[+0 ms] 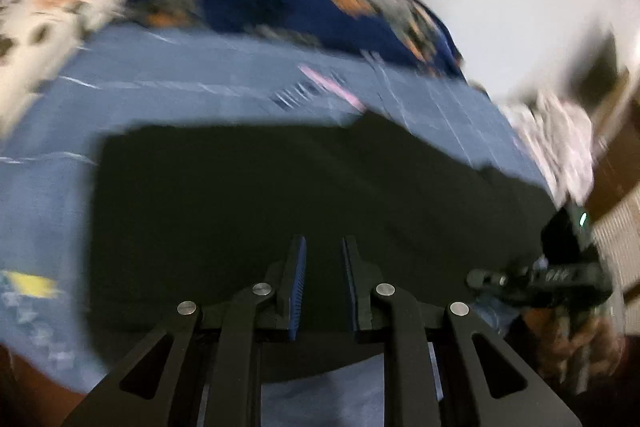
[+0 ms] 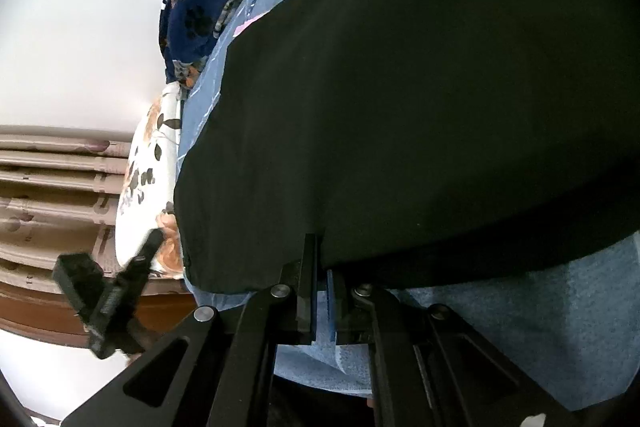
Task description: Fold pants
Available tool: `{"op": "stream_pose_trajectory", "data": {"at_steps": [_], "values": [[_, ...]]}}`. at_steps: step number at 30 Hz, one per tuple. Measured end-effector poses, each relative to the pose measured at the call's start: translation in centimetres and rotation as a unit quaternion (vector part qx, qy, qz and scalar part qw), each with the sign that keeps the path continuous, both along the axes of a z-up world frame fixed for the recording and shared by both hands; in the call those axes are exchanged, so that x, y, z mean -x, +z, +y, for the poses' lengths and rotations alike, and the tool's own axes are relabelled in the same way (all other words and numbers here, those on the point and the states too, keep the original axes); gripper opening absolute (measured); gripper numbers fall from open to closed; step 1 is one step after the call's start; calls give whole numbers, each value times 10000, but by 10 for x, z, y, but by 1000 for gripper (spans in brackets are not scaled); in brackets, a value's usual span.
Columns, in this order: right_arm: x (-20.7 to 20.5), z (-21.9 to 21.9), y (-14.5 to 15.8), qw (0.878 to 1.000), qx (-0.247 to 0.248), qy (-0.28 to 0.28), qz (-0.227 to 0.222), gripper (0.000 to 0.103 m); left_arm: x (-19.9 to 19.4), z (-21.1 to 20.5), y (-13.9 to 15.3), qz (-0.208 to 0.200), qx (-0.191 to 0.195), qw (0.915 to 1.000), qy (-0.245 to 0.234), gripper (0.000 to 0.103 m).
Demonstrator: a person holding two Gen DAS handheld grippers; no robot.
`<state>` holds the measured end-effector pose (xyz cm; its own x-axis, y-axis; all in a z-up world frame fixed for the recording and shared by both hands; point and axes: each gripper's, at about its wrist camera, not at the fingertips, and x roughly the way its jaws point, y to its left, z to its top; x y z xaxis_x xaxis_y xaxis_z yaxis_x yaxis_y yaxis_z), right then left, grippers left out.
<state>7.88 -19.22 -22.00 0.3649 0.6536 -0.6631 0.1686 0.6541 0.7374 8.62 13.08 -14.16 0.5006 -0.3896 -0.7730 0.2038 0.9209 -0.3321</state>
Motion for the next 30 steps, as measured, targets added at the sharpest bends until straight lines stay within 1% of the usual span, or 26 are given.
{"op": "stream_pose_trajectory", "data": {"at_steps": [1,2,3,4,7,10,12,14,17,18,20,21,22,23,24,25,28,30], "values": [[0,-2,0,10000,-69,-4,0,7,-3,-9,-12,74,39,10000,-51,19],[0,-6,1,9999,-162,-19,3,8,-5,-11,-16,72,111,9999,-58,19],[2,-12,3,9998,-189,-74,-26,8,-7,-13,-23,97,78,9999,8,19],[4,-20,6,9997,-193,-144,-82,9,-9,-12,-28,158,77,9998,69,19],[8,-58,15,9981,-325,-462,-245,12,-12,-4,-33,224,269,9991,255,19],[11,-111,21,9939,-386,-961,-392,12,-14,-8,-33,244,163,9993,242,19],[13,-151,23,9886,-412,-1361,-498,12,-10,-11,-33,210,-36,9996,191,19],[18,-198,24,9794,-399,-1879,-621,12,-7,-15,-32,151,-222,9995,142,19],[29,-262,24,9639,-215,-2566,-683,12,-6,-16,-33,142,-258,9994,169,19],[34,-287,22,9560,-225,-2820,-777,12,-6,-16,-33,150,-256,9994,182,19],[43,-316,16,9451,-217,-3159,-804,6,-5,-15,-33,158,-255,9994,189,19],[48,-336,10,9385,-440,-3309,-883,4,-5,-15,-33,159,-269,9993,190,19],[50,-348,6,9344,-580,-3400,-894,0,-6,-16,-32,164,-289,9993,187,19],[52,-355,4,9310,-645,-3476,-903,0,-7,-17,-32,174,-308,9992,185,19],[52,-362,3,9296,-786,-3472,-957,0,-8,-19,-32,178,-336,9991,185,19],[51,-363,2,9311,-793,-3427,-966,0,-8,-19,-32,178,-372,9990,175,19],[51,-362,8,9347,-563,-3341,-1074,0,-8,-19,-32,166,-405,9989,149,19],[56,-360,13,9326,-480,-3378,-1178,2,-8,-19,-32,148,-418,9989,118,19]]}}
